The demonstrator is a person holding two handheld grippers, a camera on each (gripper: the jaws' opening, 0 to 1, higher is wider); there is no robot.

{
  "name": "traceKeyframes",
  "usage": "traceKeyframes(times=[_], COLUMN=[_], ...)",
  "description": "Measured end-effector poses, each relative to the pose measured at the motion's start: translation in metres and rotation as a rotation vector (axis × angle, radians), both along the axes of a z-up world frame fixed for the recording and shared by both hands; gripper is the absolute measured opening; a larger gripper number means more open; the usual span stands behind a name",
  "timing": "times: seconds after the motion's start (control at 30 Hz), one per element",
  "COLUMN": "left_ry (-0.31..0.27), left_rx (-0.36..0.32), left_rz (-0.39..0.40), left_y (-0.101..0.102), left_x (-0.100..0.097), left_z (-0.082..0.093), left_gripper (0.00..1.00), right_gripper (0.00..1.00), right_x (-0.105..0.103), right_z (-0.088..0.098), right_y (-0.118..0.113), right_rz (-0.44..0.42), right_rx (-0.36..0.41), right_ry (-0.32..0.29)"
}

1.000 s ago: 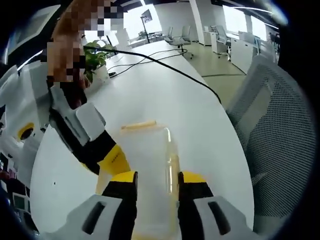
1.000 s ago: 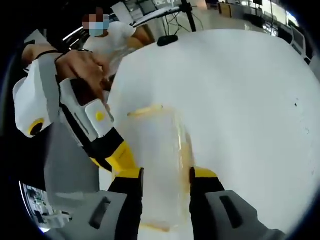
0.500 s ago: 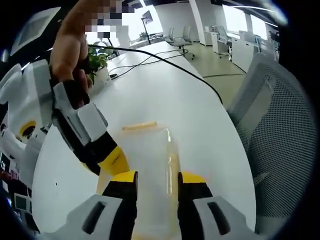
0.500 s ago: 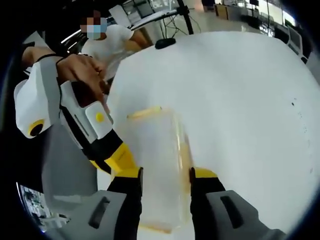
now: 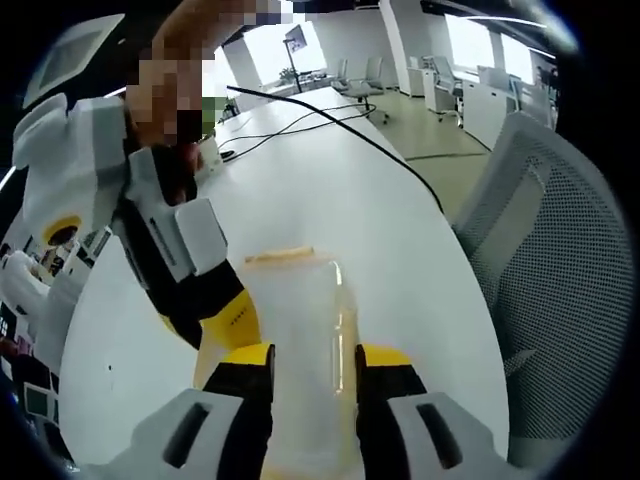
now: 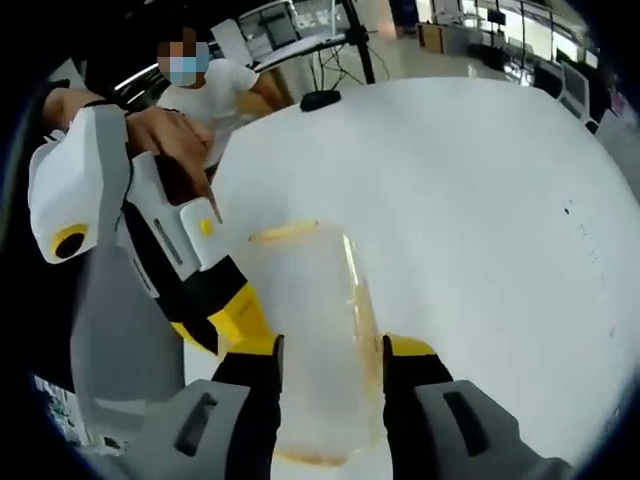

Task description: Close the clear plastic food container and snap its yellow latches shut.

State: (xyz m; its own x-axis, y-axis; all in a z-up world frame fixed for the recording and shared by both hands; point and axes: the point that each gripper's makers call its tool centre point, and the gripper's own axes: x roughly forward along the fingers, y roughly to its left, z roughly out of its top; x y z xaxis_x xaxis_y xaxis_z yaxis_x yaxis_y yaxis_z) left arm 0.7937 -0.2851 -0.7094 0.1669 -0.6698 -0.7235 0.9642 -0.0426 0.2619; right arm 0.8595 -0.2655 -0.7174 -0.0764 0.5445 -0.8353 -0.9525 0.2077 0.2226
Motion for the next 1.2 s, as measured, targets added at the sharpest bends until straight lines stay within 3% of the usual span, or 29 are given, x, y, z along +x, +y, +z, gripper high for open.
traceKeyframes(times=[0.5, 0.8, 1.2], left_ry=[0.017, 0.051, 0.090], left_rx=[-0.044, -0.087, -0.131], left_rz=[0.091, 0.193, 0.321], left_y=[0.016, 0.034, 0.064], left_x=[0.004, 0.010, 0.018], left_z=[0.019, 0.028, 0.024], left_gripper=[0.32, 0.38, 0.44], right_gripper=[0.42, 0.45, 0.50], right_x=[0.002, -0.006, -0.022], right_z=[0.025, 0.034, 0.037], right_y=[-0.004, -0.018, -0.046], right_rz=[-0.117, -0.168, -0.271], right_rx=[0.108, 0.128, 0.129], right_ry=[-0.091, -0.155, -0.243])
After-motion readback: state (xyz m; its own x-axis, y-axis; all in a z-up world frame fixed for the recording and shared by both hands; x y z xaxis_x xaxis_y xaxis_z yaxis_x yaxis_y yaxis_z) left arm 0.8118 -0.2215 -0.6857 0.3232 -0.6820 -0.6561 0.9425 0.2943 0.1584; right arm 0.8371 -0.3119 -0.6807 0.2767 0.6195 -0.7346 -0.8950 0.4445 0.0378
